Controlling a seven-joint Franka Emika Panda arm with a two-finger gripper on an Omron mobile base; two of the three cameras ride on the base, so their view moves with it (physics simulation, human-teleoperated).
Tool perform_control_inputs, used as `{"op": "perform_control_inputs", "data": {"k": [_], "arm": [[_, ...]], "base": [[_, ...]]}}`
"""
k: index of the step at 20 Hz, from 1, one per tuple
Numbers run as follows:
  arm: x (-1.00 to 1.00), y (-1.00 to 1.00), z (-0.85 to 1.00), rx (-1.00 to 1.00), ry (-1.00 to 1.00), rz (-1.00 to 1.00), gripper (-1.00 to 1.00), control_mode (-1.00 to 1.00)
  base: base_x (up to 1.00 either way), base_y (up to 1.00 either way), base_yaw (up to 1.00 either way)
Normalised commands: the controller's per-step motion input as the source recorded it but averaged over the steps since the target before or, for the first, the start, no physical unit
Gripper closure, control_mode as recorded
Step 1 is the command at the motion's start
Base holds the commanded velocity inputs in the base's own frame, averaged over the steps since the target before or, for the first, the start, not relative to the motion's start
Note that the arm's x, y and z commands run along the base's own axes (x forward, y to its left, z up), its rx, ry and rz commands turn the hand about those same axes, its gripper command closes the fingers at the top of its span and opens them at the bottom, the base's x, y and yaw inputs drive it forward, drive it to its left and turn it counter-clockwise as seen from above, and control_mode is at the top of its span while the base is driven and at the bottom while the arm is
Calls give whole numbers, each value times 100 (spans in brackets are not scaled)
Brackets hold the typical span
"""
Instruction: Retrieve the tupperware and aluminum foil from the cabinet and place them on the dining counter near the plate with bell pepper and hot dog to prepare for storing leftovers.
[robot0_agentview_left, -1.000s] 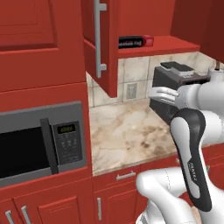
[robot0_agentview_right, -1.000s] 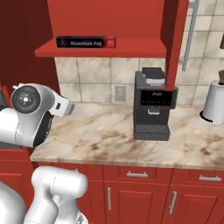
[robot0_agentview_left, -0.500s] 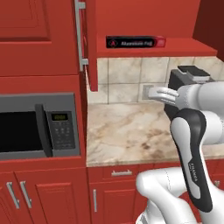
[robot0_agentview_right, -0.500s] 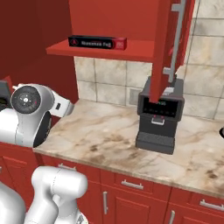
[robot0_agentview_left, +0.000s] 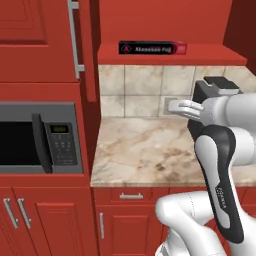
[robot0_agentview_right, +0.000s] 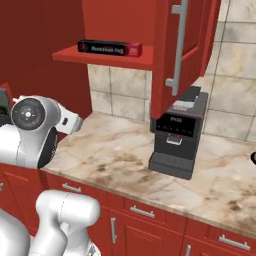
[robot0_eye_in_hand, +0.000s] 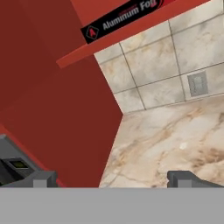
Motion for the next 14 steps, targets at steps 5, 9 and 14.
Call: {"op": "perform_control_inputs", "data": {"k": [5,9,14], "arm": [[0,0,0,0,0,0,-100,100],[0,0,0,0,0,0,-100,100],[0,0,0,0,0,0,-100,100]], "base": [[64,0,-31],[67,3,-59],[62,16,-61]]}}
